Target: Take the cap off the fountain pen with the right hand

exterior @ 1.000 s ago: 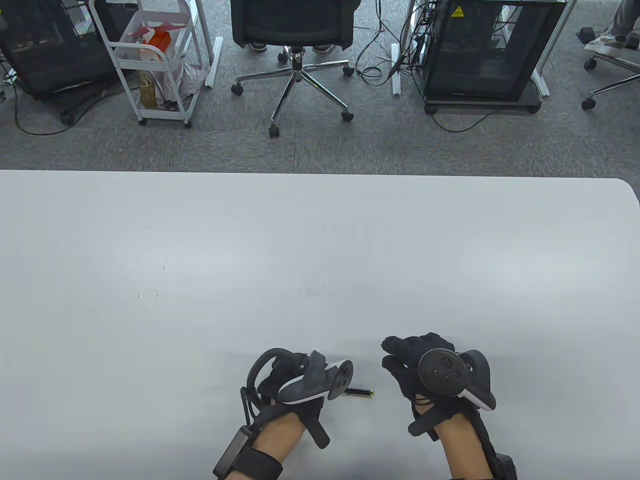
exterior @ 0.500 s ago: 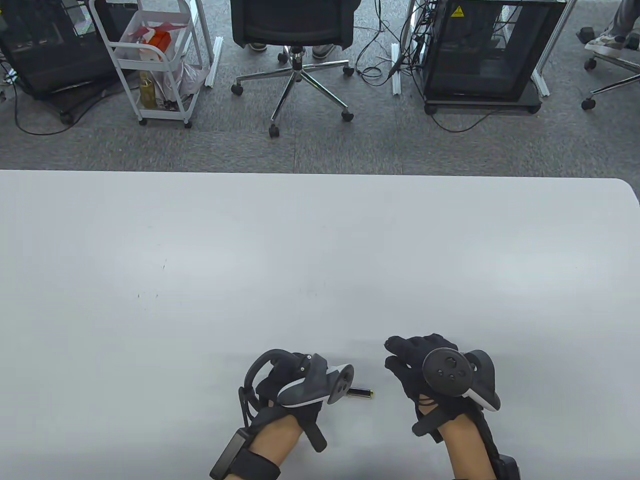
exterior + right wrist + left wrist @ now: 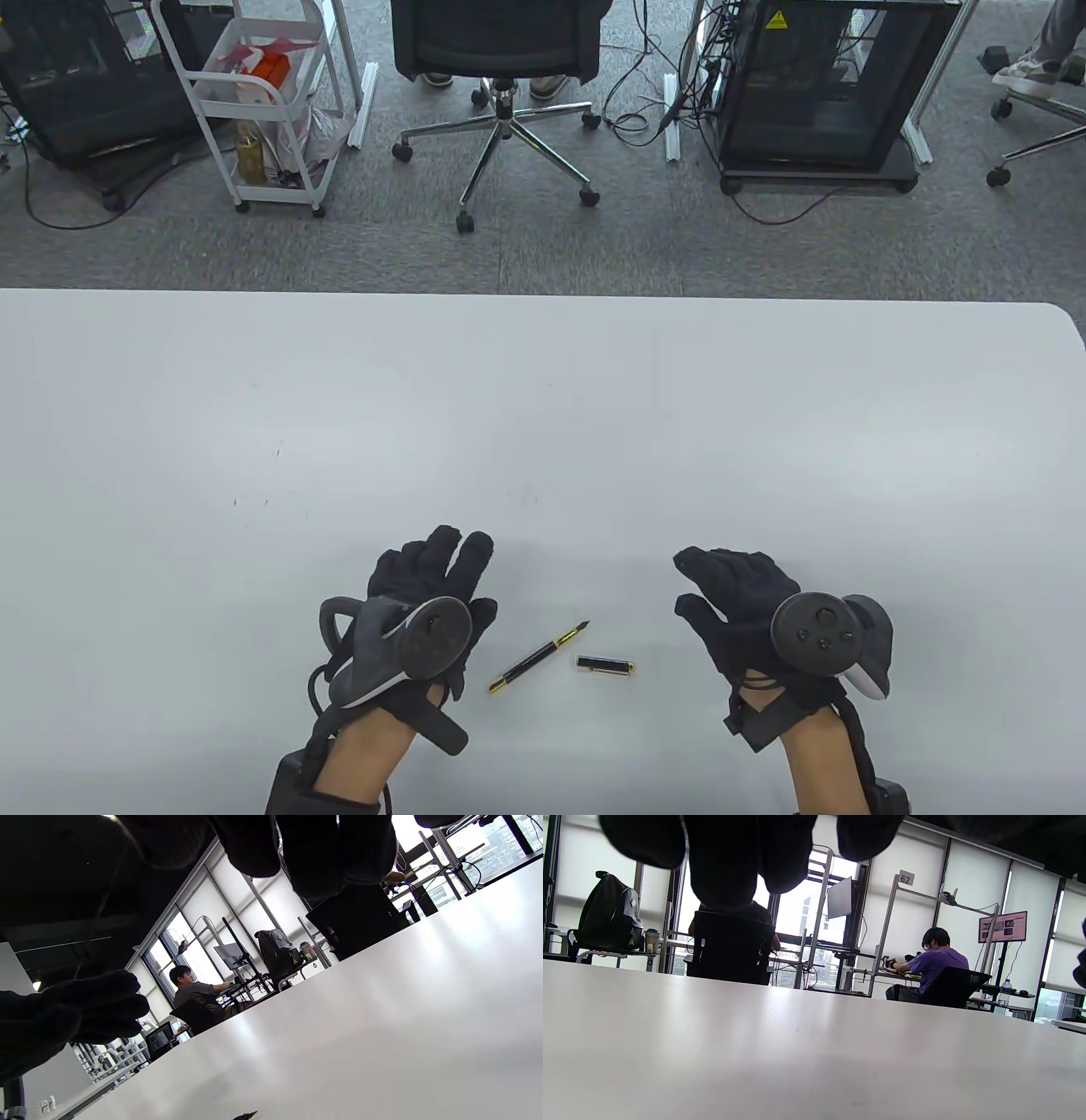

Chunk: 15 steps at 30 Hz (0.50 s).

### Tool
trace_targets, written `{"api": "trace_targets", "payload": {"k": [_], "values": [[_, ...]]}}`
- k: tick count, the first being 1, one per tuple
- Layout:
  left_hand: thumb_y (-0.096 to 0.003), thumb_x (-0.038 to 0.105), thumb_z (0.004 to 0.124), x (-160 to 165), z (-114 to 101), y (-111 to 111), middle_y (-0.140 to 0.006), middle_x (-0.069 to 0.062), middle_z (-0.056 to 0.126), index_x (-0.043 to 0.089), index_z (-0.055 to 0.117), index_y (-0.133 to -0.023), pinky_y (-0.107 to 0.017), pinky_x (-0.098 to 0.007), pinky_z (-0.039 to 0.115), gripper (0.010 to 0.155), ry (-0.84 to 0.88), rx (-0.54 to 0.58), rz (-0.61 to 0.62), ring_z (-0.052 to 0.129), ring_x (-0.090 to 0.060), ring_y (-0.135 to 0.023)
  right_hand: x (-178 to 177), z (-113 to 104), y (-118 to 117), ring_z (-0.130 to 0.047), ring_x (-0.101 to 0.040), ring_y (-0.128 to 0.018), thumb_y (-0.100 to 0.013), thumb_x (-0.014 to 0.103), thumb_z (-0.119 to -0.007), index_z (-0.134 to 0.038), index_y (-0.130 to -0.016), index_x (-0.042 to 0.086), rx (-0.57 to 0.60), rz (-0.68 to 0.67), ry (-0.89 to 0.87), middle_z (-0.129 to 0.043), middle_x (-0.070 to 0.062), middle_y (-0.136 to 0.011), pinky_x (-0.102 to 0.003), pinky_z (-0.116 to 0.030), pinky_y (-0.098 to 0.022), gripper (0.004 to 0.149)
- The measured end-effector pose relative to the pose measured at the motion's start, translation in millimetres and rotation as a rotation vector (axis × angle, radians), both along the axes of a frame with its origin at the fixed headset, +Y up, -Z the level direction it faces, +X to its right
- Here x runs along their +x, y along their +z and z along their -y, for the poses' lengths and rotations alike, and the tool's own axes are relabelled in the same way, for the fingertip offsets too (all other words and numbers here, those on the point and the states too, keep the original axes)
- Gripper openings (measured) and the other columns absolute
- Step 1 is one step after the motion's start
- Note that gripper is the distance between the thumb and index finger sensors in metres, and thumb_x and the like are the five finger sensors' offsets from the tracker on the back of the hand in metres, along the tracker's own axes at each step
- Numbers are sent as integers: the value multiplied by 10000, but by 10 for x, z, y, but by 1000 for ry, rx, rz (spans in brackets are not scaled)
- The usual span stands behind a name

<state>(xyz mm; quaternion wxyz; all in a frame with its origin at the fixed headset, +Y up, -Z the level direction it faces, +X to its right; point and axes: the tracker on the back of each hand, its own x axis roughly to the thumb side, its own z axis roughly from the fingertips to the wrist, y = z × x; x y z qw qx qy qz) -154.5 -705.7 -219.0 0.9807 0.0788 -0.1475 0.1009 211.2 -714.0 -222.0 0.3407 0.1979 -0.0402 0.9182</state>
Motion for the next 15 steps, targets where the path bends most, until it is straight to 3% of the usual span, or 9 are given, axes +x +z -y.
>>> {"api": "trace_targets", "payload": {"k": [2, 5, 10, 15], "values": [[-340, 575, 642, -49, 2, -32, -1078, -175, 630, 330, 518, -983, -626, -685, 604, 699, 17, -72, 6, 779, -480, -921, 8, 23, -7, -678, -508, -930, -511, 489, -707, -613, -1019, 163, -10, -8, -4, -714, -250, -996, -717, -456, -689, 611], [-332, 591, 636, -112, -21, -4, -1095, -173, 600, 347, 490, -988, -631, -693, 593, 715, 41, -16, -2, 751, -487, -946, 29, 73, -12, -597, -526, -972, -510, 517, -692, -555, -1048, 185, -25, -13, -23, -641, -259, -1044, -721, -416, -700, 648], [-324, 622, 609, -137, -20, 4, -1135, -163, 483, 377, 418, -999, -654, -720, 525, 743, 68, -42, 13, 637, -503, -1013, 64, 189, -22, -395, -548, -1036, -506, 592, -661, -424, -1094, 250, -94, -38, -73, -465, -265, -1126, -727, -300, -718, 720], [-321, 641, 589, -113, 21, -21, -1148, -157, 433, 388, 387, -1001, -661, -731, 491, 753, 67, -78, 34, 580, -512, -1036, 64, 242, -38, -324, -545, -1051, -503, 634, -634, -358, -1104, 283, -136, -57, -73, -397, -255, -1151, -729, -262, -719, 749]]}}
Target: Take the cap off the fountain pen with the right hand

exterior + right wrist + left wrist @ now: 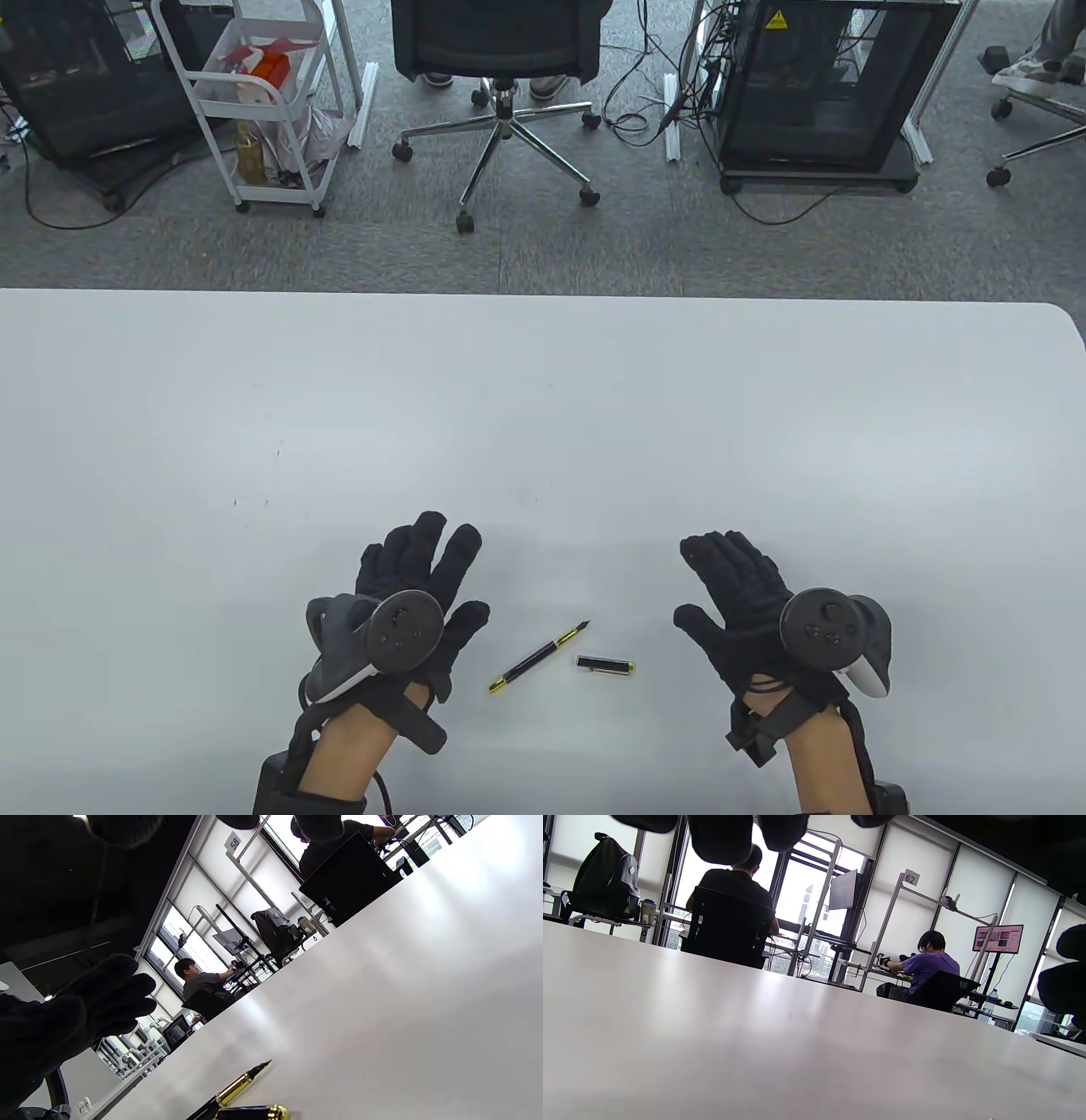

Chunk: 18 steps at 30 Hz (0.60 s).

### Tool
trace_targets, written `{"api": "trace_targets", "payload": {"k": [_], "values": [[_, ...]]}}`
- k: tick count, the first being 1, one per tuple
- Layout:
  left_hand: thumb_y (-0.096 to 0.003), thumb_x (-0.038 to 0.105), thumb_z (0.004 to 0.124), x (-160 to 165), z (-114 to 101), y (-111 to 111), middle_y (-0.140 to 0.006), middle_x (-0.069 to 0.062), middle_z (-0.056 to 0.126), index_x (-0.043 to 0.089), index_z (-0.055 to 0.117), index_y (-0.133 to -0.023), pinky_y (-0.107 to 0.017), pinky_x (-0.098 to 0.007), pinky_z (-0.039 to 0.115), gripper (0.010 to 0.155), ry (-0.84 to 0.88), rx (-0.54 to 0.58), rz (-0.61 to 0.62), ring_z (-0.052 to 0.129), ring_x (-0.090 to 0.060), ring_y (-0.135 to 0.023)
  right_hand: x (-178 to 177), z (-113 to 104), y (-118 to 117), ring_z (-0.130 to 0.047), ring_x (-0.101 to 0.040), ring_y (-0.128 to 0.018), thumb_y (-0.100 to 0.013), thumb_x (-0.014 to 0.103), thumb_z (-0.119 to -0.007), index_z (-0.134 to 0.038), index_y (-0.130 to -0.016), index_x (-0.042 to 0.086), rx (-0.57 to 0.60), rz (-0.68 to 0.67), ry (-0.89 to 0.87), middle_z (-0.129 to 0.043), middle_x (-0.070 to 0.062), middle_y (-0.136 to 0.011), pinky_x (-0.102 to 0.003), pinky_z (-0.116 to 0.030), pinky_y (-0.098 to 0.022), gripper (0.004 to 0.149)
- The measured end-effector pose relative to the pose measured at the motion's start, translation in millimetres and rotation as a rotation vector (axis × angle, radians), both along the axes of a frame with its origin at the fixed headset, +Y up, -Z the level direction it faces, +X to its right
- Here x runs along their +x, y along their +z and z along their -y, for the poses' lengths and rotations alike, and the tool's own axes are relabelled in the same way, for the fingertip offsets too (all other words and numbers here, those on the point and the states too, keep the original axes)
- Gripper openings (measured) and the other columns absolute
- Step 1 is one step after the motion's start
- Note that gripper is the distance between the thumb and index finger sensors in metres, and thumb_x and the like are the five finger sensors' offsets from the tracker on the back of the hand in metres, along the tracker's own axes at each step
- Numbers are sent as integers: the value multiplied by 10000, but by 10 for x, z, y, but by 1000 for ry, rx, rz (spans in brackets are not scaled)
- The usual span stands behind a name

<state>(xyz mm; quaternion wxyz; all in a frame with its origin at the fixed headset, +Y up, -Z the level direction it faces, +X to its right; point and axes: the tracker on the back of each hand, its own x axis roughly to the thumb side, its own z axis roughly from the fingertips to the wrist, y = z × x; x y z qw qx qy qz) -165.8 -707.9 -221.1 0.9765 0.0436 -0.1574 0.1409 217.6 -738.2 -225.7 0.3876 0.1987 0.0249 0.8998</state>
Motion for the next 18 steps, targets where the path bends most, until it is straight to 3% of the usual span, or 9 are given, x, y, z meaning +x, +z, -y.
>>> {"api": "trace_targets", "payload": {"k": [18], "values": [[-326, 645, 575, 62, 68, 26, -1144, -160, 438, 386, 383, -1002, -656, -722, 507, 749, -60, -11, 22, 594, -503, -1028, -41, 18, 3, -332, -550, -1044, -507, 643, -617, -344, -1106, 281, -22, -16, 11, -408, -261, -1145, -726, -271, -715, 752]]}}
